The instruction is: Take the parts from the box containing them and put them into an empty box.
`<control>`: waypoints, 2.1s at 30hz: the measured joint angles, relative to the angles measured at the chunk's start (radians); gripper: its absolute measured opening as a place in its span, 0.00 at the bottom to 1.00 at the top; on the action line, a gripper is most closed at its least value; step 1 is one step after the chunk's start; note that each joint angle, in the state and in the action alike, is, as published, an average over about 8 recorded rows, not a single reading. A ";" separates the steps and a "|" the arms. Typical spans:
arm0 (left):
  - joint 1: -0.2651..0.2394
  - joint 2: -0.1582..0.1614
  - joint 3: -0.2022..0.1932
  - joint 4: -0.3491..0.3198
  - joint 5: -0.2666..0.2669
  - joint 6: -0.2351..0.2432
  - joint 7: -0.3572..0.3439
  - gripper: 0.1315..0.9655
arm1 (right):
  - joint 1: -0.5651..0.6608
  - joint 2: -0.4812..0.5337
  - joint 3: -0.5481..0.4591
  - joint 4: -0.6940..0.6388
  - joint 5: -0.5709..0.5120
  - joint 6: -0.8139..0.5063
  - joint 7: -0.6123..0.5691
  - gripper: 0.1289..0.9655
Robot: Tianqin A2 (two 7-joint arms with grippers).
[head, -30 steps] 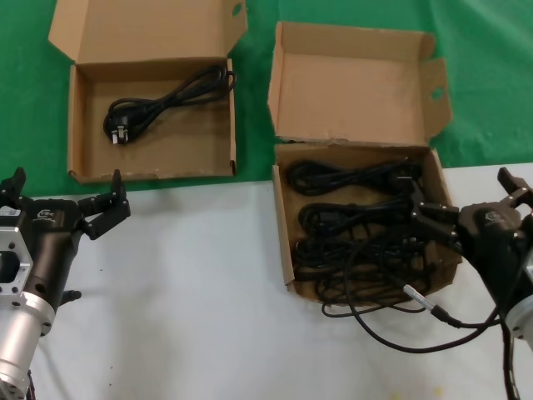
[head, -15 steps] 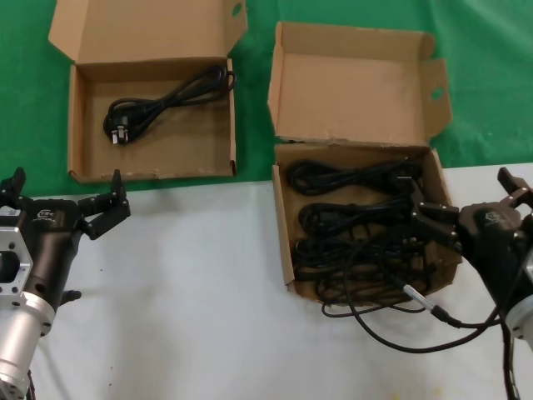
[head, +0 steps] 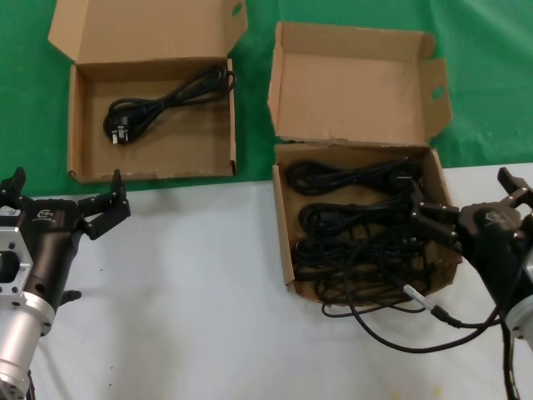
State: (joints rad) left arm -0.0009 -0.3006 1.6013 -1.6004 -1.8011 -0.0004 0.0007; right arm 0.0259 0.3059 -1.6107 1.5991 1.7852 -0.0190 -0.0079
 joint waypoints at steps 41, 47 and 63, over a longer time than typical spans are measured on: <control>0.000 0.000 0.000 0.000 0.000 0.000 0.000 1.00 | 0.000 0.000 0.000 0.000 0.000 0.000 0.000 1.00; 0.000 0.000 0.000 0.000 0.000 0.000 0.000 1.00 | 0.000 0.000 0.000 0.000 0.000 0.000 0.000 1.00; 0.000 0.000 0.000 0.000 0.000 0.000 0.000 1.00 | 0.000 0.000 0.000 0.000 0.000 0.000 0.000 1.00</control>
State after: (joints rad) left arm -0.0009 -0.3006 1.6013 -1.6004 -1.8011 -0.0004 0.0007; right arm 0.0259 0.3059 -1.6107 1.5991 1.7852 -0.0190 -0.0079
